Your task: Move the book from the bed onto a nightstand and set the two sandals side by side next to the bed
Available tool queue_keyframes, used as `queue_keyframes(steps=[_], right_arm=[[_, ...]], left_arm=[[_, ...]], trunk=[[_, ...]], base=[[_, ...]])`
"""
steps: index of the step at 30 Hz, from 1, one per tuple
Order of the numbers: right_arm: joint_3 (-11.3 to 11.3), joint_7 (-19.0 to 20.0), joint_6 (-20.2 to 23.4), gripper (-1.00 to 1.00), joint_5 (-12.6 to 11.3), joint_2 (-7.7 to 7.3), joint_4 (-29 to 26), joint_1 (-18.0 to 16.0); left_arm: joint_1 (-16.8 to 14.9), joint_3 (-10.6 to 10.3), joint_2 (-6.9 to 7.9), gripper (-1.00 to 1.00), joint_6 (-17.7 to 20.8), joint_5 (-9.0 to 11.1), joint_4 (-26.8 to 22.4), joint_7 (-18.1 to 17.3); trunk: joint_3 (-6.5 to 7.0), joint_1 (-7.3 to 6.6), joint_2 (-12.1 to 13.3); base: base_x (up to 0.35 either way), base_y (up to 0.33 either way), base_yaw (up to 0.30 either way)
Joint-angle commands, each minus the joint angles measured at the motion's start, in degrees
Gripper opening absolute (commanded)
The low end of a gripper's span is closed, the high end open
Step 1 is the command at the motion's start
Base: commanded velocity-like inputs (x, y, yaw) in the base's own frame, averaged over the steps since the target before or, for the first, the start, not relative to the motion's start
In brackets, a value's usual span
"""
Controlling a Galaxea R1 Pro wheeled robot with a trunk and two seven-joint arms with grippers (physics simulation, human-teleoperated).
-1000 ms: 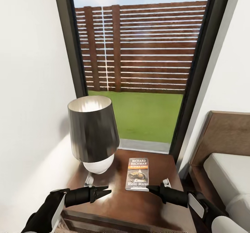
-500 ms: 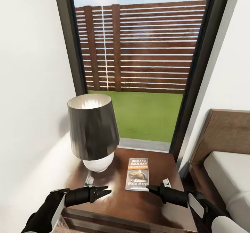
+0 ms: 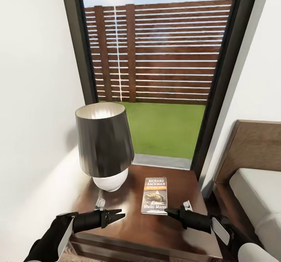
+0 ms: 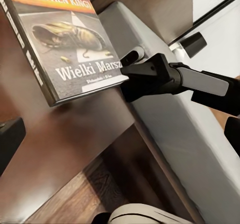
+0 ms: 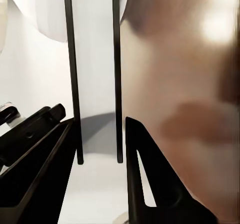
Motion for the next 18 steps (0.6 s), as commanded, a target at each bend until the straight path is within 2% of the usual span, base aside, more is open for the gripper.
queue_keyframes(steps=[1,9,18], right_arm=[[0.3,0.0,0.4,-1.00,-0.6,-0.05,0.0,0.0],[0.3,0.0,0.4,-1.00,-0.6,-0.05,0.0,0.0],[0.3,0.0,0.4,-1.00,-0.6,-0.05,0.0,0.0]], left_arm=[[0.0,0.0,0.00,1.00,0.6,0.1,0.0,-0.2],[0.0,0.0,0.00,1.00,0.6,0.1,0.0,-0.2],[0.0,0.0,0.00,1.00,0.6,0.1,0.0,-0.2]], trunk=[[-0.24,0.21,-0.4],[-0.42,0.43,-0.8],[-2.03,2.41,-4.5]], base=[[0.000,0.000,0.000],[0.000,0.000,0.000],[0.000,0.000,0.000]])
